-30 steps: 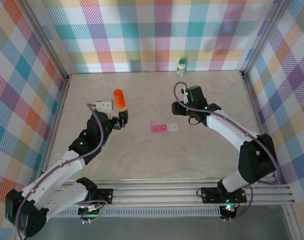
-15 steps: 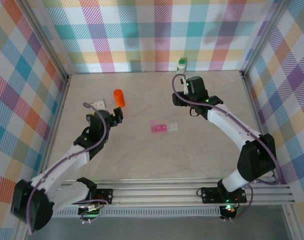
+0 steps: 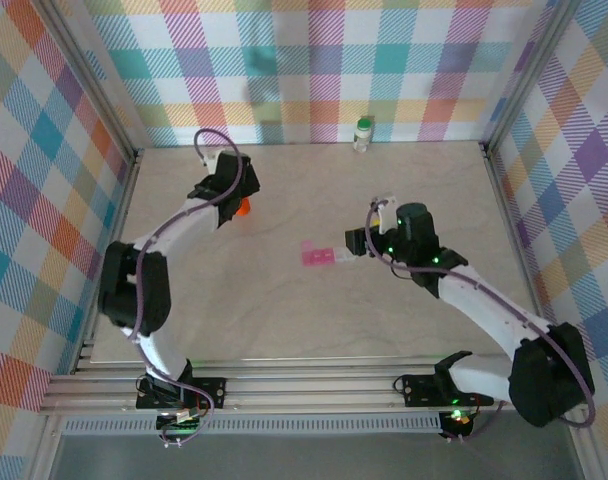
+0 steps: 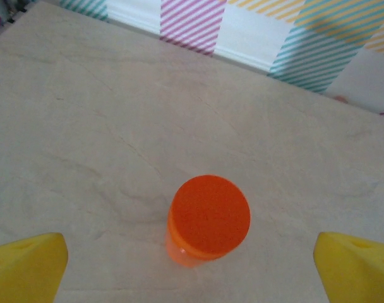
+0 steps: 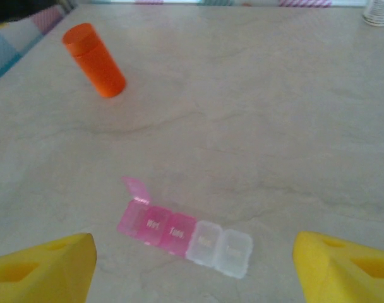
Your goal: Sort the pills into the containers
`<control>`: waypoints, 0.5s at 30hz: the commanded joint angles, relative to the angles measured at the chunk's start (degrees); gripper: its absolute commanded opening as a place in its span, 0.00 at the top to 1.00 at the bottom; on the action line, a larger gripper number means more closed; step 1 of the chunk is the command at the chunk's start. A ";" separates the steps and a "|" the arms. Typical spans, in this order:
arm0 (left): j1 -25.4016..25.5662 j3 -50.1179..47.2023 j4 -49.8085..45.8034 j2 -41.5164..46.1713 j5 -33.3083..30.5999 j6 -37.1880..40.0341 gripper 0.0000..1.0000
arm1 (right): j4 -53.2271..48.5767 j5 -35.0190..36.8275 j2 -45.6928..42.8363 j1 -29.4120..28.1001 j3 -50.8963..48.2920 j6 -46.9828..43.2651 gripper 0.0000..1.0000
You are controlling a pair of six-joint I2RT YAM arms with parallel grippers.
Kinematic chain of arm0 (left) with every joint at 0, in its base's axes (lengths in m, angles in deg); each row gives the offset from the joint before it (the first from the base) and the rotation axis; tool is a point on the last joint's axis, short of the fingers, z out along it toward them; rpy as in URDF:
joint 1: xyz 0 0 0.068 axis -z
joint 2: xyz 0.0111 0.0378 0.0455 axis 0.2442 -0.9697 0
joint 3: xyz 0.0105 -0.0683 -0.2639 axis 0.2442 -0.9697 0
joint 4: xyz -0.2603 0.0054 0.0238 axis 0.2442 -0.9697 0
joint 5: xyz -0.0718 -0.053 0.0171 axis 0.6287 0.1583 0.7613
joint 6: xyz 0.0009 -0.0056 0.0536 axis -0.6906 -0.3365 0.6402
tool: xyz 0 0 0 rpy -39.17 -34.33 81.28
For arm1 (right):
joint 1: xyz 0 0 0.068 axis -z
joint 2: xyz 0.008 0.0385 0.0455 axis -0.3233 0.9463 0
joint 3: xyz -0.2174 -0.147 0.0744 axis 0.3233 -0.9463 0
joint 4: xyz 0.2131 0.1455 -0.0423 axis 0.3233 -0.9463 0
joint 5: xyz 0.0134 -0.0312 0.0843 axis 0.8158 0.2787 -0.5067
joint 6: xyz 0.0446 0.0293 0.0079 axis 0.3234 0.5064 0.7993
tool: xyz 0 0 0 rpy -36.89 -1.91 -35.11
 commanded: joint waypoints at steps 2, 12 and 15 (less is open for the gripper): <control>-1.92 8.66 -10.86 -7.03 1.64 0.75 0.00 | 13.11 -8.12 -4.94 0.18 -5.70 1.13 0.18; -2.81 20.94 -18.89 -18.05 2.09 2.99 0.03 | 14.34 -7.81 -11.29 0.13 -8.55 3.17 0.17; -2.88 21.97 -19.79 -19.14 2.64 3.00 0.08 | 14.32 -8.23 -11.28 0.18 -8.45 3.85 0.17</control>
